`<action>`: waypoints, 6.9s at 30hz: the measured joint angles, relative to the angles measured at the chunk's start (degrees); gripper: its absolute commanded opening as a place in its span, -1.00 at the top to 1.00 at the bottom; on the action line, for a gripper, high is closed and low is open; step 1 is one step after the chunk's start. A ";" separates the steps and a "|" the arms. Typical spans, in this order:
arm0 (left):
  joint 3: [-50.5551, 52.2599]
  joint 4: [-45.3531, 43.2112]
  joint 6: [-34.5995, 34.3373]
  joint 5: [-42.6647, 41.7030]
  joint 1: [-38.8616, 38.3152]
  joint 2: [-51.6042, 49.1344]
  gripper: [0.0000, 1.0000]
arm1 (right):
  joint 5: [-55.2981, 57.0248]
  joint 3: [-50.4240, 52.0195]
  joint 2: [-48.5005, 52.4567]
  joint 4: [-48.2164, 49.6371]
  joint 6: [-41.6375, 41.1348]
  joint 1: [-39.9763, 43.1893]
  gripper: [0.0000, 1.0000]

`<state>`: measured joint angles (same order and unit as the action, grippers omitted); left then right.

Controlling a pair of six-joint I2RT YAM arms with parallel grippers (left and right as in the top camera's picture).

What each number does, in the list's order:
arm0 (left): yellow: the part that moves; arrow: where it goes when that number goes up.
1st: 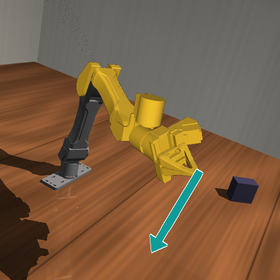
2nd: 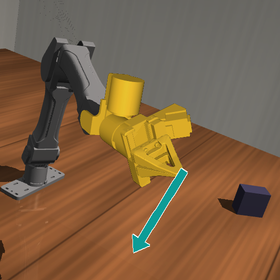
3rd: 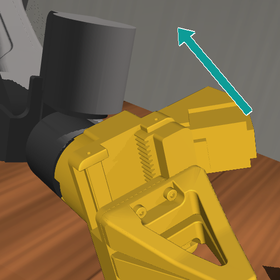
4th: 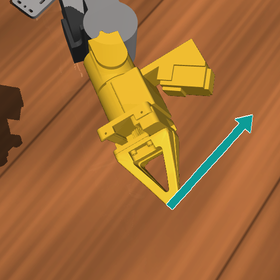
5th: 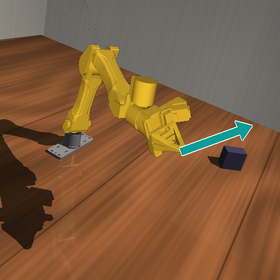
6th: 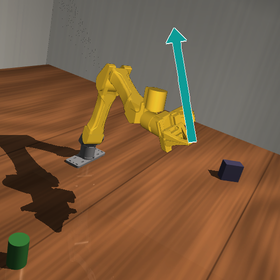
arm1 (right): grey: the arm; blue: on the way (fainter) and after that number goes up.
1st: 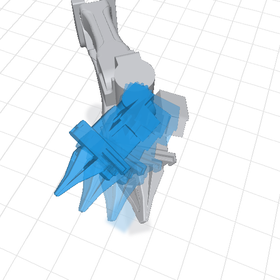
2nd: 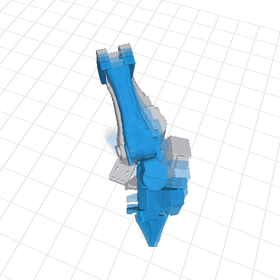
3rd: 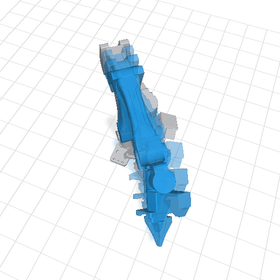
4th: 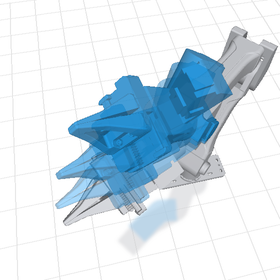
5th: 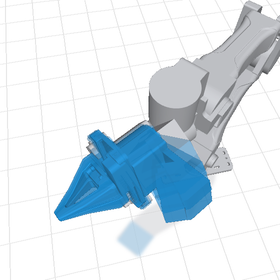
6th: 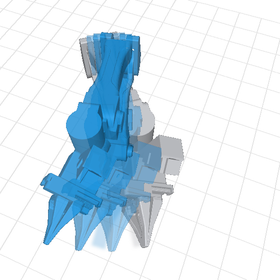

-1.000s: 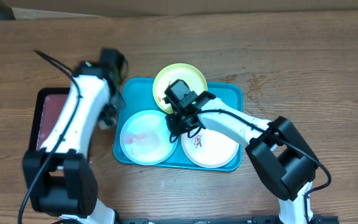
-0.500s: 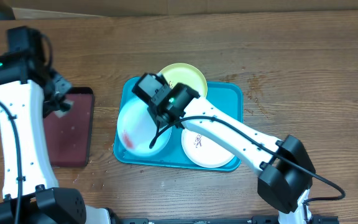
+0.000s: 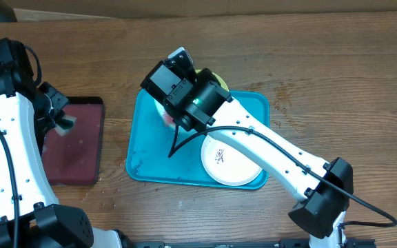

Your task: Clean dirty plates on tray and stack at the side

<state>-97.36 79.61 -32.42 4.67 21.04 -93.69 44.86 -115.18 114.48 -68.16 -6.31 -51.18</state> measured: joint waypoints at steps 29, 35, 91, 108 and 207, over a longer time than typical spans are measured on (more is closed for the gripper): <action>4.26 -3.10 1.07 -0.22 0.00 0.00 0.91 | 28.46 0.00 0.00 5.77 11.13 -12.24 0.93; 4.26 -3.10 1.07 -0.20 0.00 0.00 0.91 | 22.95 0.00 -0.02 5.44 8.87 -12.24 0.93; 4.28 -4.66 1.11 -1.49 0.00 0.00 0.91 | -57.59 31.63 -1.92 8.48 -5.79 66.77 0.36; 4.28 -4.90 1.31 -2.32 0.00 0.00 0.91 | -61.26 31.63 -1.92 15.23 -4.70 52.30 0.00; 24.37 -33.48 11.39 -21.24 -28.94 -15.63 0.92 | -55.32 34.36 4.96 34.18 -40.65 10.64 0.93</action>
<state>-72.99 46.13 -21.04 -16.58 -7.90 -109.32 -10.46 -80.82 119.44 -33.98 -46.96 -40.53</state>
